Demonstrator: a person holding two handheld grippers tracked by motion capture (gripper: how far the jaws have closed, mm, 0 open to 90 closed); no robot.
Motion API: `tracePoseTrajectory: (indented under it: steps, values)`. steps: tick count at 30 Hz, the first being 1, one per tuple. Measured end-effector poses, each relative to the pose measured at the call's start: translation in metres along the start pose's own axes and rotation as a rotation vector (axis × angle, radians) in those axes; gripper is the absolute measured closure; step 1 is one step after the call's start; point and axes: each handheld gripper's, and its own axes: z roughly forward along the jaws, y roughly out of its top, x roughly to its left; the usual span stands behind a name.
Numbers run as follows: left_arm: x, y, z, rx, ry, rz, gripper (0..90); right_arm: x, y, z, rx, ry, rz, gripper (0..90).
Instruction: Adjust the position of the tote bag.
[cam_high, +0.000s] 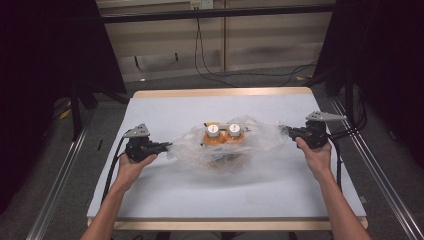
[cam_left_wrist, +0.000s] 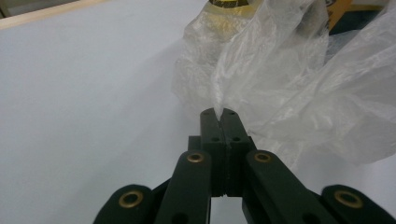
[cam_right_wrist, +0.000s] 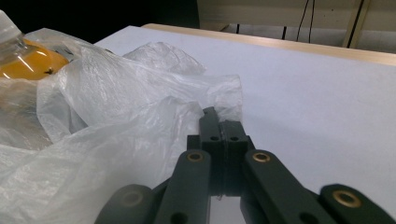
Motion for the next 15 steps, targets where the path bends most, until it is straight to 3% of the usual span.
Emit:
tracePoseTrajectory:
  steps: [7, 15]
  values:
    - [0.002, -0.008, 0.007, 0.056, 0.020, -0.001, 90.0, -0.006, -0.010, 0.011, 0.067, -0.013, -0.001, 90.0]
    - [0.006, -0.017, 0.014, 0.112, 0.055, -0.004, 90.0, -0.018, -0.018, 0.018, 0.103, -0.049, 0.029, 90.0]
